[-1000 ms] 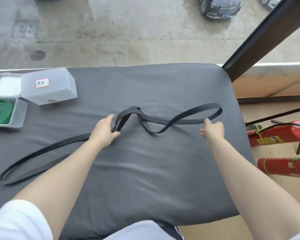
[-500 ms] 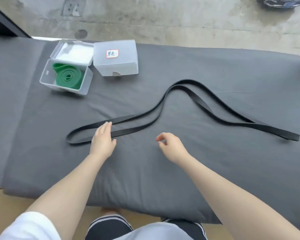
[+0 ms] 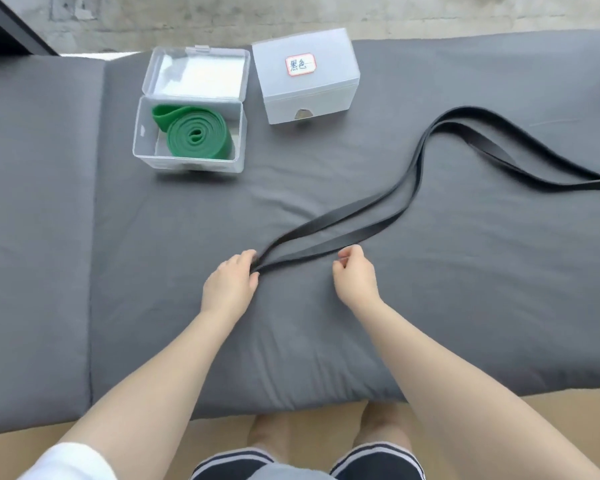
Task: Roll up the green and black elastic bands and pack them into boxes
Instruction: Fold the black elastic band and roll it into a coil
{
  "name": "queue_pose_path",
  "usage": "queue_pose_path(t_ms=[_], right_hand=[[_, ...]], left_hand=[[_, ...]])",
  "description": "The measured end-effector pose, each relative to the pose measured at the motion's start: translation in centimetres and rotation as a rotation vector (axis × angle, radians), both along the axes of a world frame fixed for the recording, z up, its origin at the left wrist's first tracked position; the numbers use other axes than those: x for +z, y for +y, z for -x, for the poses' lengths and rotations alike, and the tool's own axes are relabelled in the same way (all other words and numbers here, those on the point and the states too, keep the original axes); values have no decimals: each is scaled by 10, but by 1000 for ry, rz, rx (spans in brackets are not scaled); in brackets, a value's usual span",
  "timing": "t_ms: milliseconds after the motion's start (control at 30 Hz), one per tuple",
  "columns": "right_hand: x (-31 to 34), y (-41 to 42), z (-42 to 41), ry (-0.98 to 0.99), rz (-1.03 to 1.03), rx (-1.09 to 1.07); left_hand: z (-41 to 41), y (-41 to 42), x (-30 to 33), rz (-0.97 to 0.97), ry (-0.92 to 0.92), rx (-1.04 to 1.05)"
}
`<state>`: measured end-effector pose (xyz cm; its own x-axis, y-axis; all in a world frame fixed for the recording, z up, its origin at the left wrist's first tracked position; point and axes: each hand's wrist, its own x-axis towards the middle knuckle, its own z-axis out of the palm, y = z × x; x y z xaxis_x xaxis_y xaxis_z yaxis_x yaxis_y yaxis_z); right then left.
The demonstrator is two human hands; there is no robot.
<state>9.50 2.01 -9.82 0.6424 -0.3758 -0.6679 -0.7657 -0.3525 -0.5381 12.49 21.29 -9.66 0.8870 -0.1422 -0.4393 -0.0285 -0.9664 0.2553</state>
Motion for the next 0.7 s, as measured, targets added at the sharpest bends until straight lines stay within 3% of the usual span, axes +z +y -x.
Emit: queue_pose_path(t_ms=[67,167,300,400,500,633,700], right_hand=[[-3,17,2,1,-148,-296],[3,37,9,-10,-401,-646],[19,38,30,-55,-677,-741],[23,25,54,-103,-767,-731],[22,8,80,-136,-694,-735],[16,-10,118,-27,-205,-533],[13,-14,137,0,-110,-425]], left_hand=[[5,1,3,167,46,24],[18,-1,9,508,269,255],[42,-12,23,830,603,371],[61,-29,32,899,726,349],[80,-49,33,886,808,330],[105,-71,27,751,793,319],[115,-79,21,771,741,416]])
